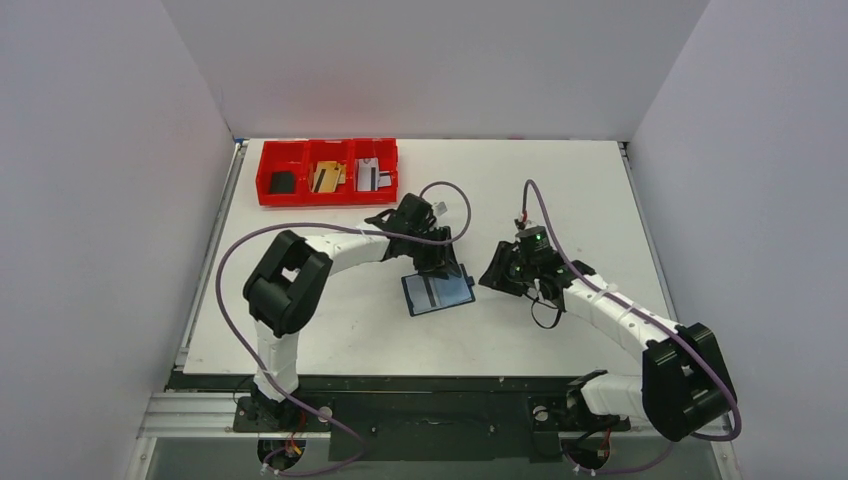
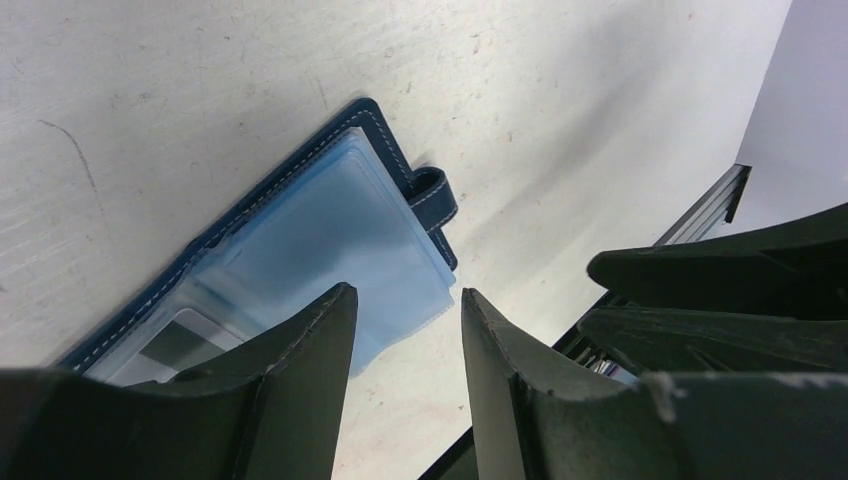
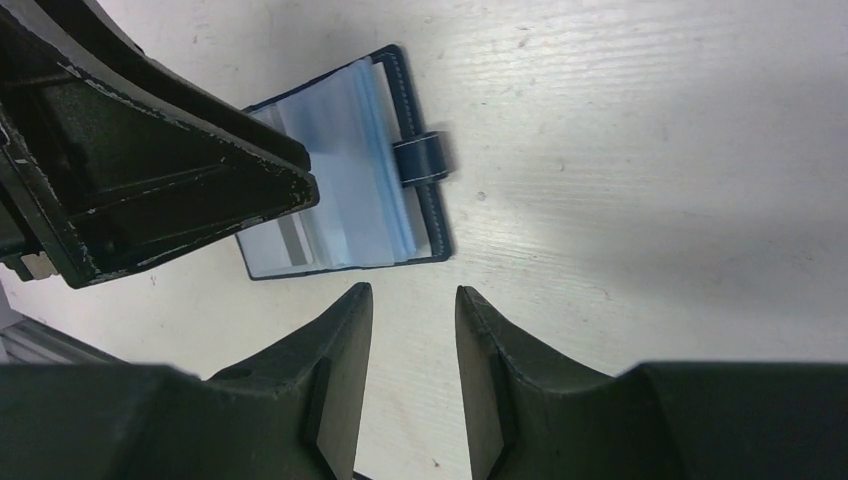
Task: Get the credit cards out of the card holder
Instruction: Remove the credit card from the card holder.
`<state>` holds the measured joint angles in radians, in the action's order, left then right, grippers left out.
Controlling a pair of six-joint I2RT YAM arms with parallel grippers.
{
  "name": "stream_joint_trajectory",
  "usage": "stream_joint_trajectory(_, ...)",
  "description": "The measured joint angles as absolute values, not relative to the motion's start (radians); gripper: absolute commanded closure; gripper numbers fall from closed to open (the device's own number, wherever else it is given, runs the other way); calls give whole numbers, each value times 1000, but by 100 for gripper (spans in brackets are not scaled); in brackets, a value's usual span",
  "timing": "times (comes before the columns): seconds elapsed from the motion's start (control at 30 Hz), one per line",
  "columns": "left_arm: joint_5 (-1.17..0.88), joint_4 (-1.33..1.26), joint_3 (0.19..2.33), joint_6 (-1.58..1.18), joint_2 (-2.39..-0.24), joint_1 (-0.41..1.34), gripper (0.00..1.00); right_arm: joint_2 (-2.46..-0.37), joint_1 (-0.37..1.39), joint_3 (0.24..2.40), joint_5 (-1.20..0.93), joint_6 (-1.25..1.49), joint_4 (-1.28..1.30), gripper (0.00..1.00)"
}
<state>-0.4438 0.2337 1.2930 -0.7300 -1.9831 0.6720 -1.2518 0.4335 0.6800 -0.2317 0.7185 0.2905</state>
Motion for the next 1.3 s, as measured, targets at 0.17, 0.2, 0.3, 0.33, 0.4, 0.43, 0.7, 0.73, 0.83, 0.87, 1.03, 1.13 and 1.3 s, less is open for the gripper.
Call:
stream_joint_trajectory(0.17, -428, 238, 1293, -728, -1945, 665, 59, -1292, 483, 731, -232, 718, 292, 69)
stream_joint_trajectory(0.2, -422, 240, 1291, -728, -1938, 664, 60, -1307, 497, 746, -231, 718, 291, 69)
stream_joint_trajectory(0.3, -393, 261, 1279, -724, -1911, 653, 64, -1351, 540, 786, -229, 718, 289, 70)
stream_joint_trajectory(0.33, -377, 272, 1271, -722, -1899, 647, 64, -1365, 550, 798, -229, 718, 289, 71)
stream_joint_trajectory(0.4, -341, 294, 1248, -720, -1870, 633, 66, -1401, 567, 823, -233, 718, 282, 71)
stream_joint_trajectory(0.43, -328, 303, 1236, -720, -1856, 626, 67, -1422, 575, 836, -238, 718, 278, 71)
stream_joint_trajectory(0.7, -241, 356, 1106, -709, -1736, 582, 75, -1614, 621, 918, -282, 719, 241, 71)
stream_joint_trajectory(0.73, -236, 359, 1091, -705, -1727, 582, 75, -1633, 627, 926, -286, 719, 236, 71)
stream_joint_trajectory(0.83, -231, 365, 1057, -699, -1715, 581, 77, -1680, 638, 941, -303, 722, 222, 71)
stream_joint_trajectory(0.87, -231, 366, 1051, -698, -1715, 581, 77, -1693, 641, 945, -308, 723, 218, 71)
stream_joint_trajectory(1.03, -231, 366, 1026, -694, -1715, 581, 78, -1736, 650, 958, -321, 730, 201, 71)
stream_joint_trajectory(1.13, -233, 363, 1025, -694, -1715, 581, 79, -1748, 650, 962, -324, 738, 187, 71)
stream_joint_trajectory(1.3, -238, 360, 1025, -691, -1717, 581, 82, -1751, 650, 962, -323, 744, 176, 71)
